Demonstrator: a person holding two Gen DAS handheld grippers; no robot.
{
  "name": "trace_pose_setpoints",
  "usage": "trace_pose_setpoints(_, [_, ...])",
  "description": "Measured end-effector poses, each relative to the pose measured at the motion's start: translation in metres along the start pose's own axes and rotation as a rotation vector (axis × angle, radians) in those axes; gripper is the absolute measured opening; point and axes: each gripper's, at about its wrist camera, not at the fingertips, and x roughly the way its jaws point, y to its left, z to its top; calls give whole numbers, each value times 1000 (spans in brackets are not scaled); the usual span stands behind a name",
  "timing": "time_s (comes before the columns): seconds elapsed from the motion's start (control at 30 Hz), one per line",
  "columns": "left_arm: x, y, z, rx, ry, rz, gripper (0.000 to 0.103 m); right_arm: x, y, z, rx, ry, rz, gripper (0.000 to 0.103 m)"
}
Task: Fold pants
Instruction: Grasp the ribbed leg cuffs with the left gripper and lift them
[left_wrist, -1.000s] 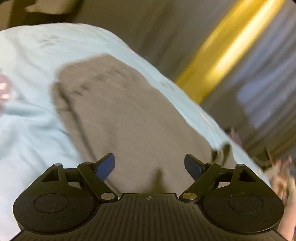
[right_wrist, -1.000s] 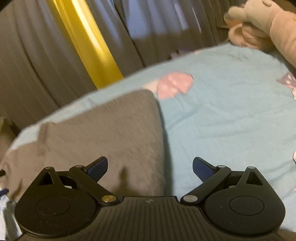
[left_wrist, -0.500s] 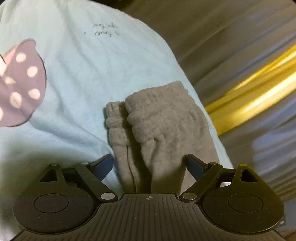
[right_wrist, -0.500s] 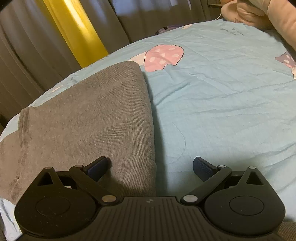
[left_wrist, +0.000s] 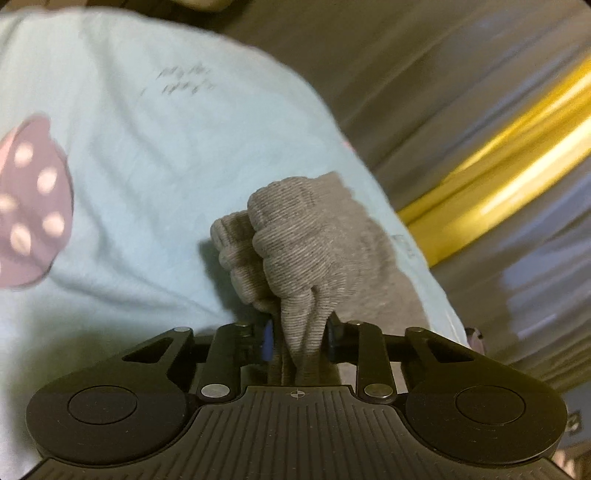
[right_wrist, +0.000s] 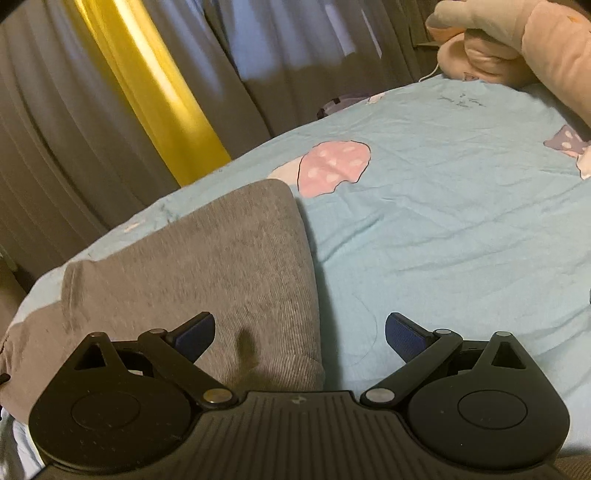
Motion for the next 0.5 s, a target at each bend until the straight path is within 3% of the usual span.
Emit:
trace_pose_setpoints(0.3, [-42, -69, 0, 267, -108, -73, 22, -4, -13, 2, 90, -2, 37, 99])
trace_pose_setpoints(0.43, [-56, -95, -6, 335, -129, -133, 21, -7, -10, 1, 58, -7, 65, 99])
trace_pose_setpoints(0.5, [-59, -102, -10, 347, -136, -138, 21, -13, -4, -1, 13, -37, 97, 92])
